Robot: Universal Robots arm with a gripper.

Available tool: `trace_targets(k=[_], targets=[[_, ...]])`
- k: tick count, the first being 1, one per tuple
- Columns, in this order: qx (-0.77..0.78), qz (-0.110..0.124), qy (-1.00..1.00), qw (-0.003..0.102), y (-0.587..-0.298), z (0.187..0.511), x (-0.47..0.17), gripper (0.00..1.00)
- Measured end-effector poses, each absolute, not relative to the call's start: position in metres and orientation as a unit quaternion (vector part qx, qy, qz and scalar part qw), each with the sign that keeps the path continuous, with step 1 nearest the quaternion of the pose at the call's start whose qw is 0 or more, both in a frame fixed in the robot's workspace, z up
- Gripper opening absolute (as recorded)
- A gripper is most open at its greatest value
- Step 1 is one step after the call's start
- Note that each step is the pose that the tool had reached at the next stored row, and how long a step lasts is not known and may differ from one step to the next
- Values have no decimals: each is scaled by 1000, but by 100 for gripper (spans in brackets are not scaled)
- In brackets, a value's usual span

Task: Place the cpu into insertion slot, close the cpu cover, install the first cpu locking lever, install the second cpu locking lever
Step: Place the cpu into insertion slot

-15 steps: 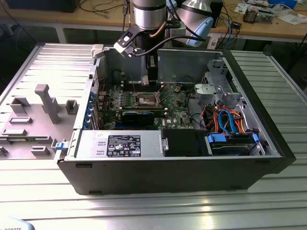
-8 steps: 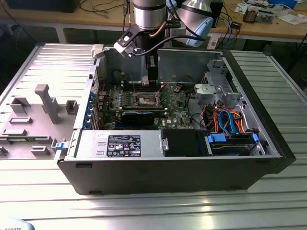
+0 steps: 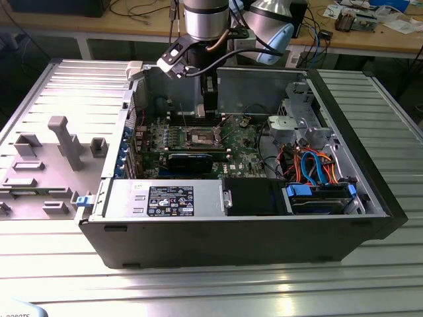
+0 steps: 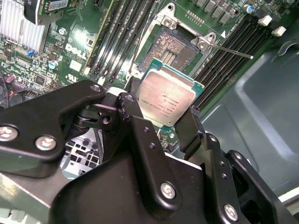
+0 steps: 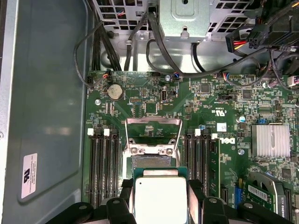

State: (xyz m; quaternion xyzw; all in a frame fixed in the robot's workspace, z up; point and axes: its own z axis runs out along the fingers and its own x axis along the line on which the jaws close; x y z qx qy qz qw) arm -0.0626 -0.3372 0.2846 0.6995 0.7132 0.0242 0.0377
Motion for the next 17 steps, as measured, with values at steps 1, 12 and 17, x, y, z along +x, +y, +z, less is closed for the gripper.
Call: trace_targets(k=[1,12,17], targets=[[699,24,713,38,-337,285,-63,54],[699,22,713,40,-336,285,-63,54],[699,21,713,41,-336,285,-63,54]])
